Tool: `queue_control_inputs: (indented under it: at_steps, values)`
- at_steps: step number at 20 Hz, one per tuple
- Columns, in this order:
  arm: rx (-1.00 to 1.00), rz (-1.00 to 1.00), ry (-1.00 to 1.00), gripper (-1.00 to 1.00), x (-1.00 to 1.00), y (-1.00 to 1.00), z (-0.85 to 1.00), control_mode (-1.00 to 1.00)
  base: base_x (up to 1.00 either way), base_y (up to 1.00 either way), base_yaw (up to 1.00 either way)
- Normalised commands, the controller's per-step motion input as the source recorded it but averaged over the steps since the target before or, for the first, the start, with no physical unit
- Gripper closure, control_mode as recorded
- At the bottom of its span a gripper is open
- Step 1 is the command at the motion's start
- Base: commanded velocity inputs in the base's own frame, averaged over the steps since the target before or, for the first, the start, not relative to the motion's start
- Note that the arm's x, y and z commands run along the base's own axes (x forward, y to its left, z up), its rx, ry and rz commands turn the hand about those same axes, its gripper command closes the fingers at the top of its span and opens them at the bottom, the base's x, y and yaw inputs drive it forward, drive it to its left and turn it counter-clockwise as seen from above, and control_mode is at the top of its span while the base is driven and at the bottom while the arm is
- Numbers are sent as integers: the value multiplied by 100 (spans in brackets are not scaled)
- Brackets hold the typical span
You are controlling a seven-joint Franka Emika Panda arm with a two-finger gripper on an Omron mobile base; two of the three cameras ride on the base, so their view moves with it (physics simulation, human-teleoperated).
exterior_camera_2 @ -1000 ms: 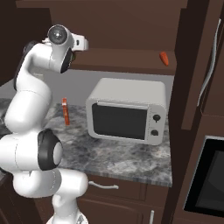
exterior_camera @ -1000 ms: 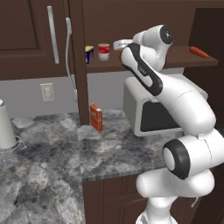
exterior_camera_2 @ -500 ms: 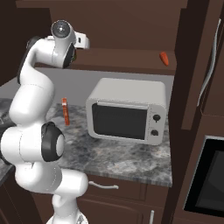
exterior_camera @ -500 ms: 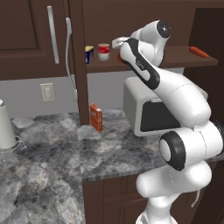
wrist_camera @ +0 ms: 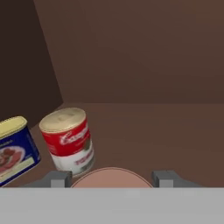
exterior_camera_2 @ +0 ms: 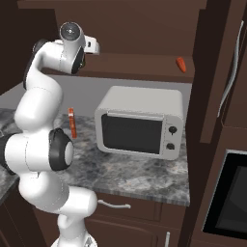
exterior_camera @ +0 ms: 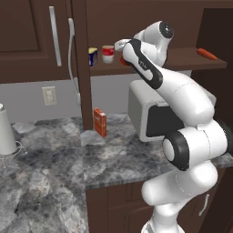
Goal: Pick the cans from the counter and place them in their designated side in the cabinet.
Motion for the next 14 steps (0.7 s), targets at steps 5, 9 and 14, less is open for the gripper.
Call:
queue_control_inputs:
  at_steps: [5, 9, 14]
  values:
    - [0, 1, 0, 100, 25, 2, -5, -100, 0, 0, 0]
    - [0, 1, 0, 100, 29, 0, -3, -100, 0, 0, 0]
    - [0, 1, 0, 100, 25, 1, -5, -100, 0, 0, 0]
